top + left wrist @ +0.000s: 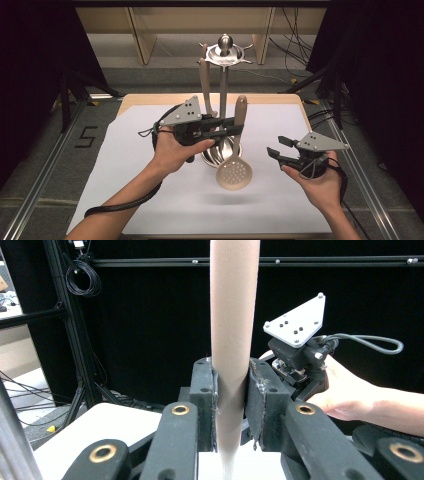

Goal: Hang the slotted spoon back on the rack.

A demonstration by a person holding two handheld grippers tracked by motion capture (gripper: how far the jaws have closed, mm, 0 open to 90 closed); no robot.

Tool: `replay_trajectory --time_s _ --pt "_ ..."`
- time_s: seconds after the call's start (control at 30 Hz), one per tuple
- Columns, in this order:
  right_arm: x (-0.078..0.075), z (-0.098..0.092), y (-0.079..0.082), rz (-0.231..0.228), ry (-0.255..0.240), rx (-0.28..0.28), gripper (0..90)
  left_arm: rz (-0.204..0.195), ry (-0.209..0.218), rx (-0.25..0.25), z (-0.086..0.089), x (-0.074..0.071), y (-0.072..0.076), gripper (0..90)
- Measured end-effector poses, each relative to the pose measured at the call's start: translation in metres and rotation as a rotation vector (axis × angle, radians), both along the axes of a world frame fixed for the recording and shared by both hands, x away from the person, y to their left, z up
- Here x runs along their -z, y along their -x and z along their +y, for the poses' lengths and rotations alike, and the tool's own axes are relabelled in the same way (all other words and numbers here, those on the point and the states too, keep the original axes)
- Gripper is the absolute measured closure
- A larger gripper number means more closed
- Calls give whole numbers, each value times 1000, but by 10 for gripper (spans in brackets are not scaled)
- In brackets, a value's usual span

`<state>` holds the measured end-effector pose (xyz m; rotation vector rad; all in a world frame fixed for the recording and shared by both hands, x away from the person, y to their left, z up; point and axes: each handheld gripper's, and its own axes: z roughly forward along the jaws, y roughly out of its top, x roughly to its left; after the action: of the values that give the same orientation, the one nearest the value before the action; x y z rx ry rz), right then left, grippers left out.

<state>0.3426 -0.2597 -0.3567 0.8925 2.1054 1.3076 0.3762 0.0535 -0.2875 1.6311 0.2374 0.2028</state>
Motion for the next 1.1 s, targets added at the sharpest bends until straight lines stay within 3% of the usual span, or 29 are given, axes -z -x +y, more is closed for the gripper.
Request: replay_trajectory --time_s 0.13,0.17,0.27,0.33,0.37,0.47,0.53,0.63,0.67,0.73,0.77,0.8,0.87,0.93,1.1 --pt "3 -5 -1 -4 4 18 470 -4 2 -4 3 -4 0 745" --pt "3 -6 0 28 -5 27 470 -9 -5 -3 5 -4 -1 745" --pt "2 -8 -3 18 17 18 470 -4 -3 0 10 -4 -2 745" --pt "1 -6 -1 16 7 39 470 -2 0 10 11 -4 -2 745" --pt "0 -7 -3 -3 31 26 470 -6 -10 14 13 -3 -3 745" --pt "1 -3 1 17 3 48 470 10 -9 26 16 -1 -4 745" --pt "-1 -4 1 16 28 34 470 10 -13 27 18 -2 -6 745" --pt "1 -5 -1 12 19 37 470 5 -16 19 20 -5 -8 745" --pt "1 -6 -4 -15 31 28 470 3 -17 19 21 -6 -8 745" --pt "2 -6 -1 32 21 39 470 -1 -17 18 21 -8 -10 746" --pt "2 -7 -2 28 22 39 470 1 -18 18 22 -9 -11 745" --pt "3 -8 -5 -10 38 27 470 3 -18 16 22 -9 -12 745" --pt "2 -8 -2 27 25 43 470 13 -11 12 22 -10 -13 745" --pt "2 -10 -4 -9 36 38 470 16 -13 9 22 -10 -14 745" --pt "2 -8 -2 7 22 48 469 26 -13 7 23 -9 -16 745"
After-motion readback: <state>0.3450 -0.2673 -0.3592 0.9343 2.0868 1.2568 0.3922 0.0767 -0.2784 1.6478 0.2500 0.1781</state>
